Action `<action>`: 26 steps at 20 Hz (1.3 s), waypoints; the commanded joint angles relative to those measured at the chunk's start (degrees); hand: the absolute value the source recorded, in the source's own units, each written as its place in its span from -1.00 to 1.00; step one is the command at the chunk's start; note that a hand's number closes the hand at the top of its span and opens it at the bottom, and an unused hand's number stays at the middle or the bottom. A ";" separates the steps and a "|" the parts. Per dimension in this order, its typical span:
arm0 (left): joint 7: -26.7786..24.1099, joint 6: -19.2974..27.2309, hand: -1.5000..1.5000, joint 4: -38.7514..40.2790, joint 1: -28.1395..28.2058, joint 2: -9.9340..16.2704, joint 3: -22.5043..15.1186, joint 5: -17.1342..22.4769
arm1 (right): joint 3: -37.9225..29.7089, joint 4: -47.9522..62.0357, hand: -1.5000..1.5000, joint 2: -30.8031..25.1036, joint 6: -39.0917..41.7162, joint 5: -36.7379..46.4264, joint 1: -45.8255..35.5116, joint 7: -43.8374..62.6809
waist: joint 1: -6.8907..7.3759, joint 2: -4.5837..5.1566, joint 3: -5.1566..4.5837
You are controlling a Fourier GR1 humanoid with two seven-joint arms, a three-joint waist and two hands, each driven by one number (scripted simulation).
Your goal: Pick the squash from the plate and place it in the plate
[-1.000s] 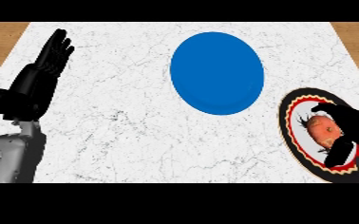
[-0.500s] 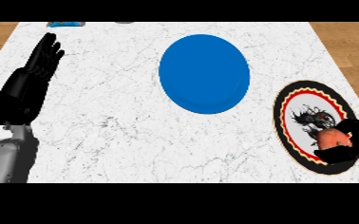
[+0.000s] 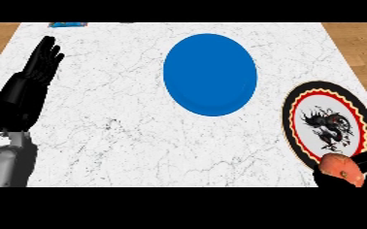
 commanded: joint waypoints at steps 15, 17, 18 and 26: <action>0.62 -0.82 0.00 -1.12 -2.35 -3.18 -3.54 -1.05 | 19.67 -26.36 1.00 19.19 16.96 20.77 -25.75 12.11 | 4.87 1.21 0.43; -1.37 -3.17 0.00 3.63 -5.52 -0.64 -0.27 0.66 | 20.16 -19.47 1.00 23.21 15.57 22.81 -30.34 11.84 | 4.56 1.29 0.44; -2.36 -2.24 0.00 3.70 -3.73 -2.13 -1.72 -0.77 | 20.86 -16.47 1.00 23.63 15.56 23.75 -34.53 13.68 | 4.76 1.30 0.43; -1.82 -1.74 0.00 0.78 -2.30 -3.42 -2.69 -1.75 | 11.56 5.99 1.00 23.89 2.58 13.26 -48.42 12.15 | 5.07 1.36 0.51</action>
